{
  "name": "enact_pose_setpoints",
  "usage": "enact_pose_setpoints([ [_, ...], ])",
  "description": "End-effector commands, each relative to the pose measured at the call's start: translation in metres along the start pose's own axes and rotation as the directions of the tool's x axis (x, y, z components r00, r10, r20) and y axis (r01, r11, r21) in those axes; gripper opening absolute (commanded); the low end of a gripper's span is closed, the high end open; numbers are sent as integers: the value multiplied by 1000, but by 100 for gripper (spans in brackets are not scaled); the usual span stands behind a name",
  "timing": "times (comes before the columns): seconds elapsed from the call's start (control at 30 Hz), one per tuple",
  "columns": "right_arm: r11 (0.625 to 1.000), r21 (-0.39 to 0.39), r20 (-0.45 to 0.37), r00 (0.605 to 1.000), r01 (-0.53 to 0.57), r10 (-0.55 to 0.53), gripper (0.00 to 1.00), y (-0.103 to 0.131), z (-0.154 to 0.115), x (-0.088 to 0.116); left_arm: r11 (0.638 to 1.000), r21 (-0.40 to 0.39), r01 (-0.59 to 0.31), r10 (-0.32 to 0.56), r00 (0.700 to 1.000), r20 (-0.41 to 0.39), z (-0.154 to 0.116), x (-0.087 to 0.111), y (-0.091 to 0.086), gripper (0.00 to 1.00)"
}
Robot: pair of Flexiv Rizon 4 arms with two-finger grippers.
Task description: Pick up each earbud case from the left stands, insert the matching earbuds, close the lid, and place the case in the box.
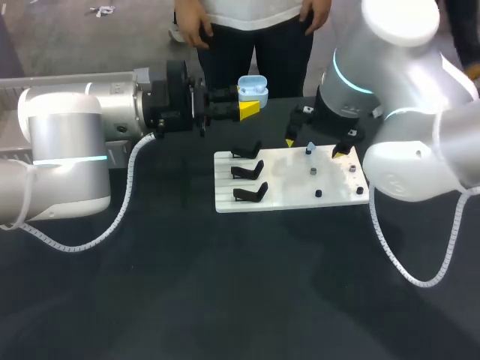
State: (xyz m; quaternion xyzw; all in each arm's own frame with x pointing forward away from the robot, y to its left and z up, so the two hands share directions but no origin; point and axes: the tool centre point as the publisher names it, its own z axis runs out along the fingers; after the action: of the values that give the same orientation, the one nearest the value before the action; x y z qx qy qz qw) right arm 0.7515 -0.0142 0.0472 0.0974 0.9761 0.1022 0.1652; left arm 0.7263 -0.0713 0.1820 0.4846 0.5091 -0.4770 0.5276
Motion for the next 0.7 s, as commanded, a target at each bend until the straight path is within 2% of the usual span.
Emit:
enact_pose_setpoints([
  [0.03,1000,4,-18,1000,-12,12,95,-1,4,-5,1000,-5,-1,1,1000,0,0,0,-1,0],
  [0.27,1000,-2,-23,999,-27,27,78,-2,9,-7,1000,-5,-1,1,1000,0,0,0,-1,0],
  [0.43,999,-4,-30,999,-39,39,57,-1,15,-8,1000,-5,-1,1,1000,0,0,0,-1,0],
  [0.53,999,-5,-32,999,-43,43,55,0,17,-9,1000,-5,-1,1,1000,0,0,0,-1,0],
  [0.57,999,-4,-32,999,-44,44,49,1,17,-9,1000,-5,-1,1,1000,0,0,0,-1,0],
  [0.7,999,-7,-34,998,-52,52,49,1,19,-10,1000,-5,-1,1,1000,0,0,0,-1,0],
])
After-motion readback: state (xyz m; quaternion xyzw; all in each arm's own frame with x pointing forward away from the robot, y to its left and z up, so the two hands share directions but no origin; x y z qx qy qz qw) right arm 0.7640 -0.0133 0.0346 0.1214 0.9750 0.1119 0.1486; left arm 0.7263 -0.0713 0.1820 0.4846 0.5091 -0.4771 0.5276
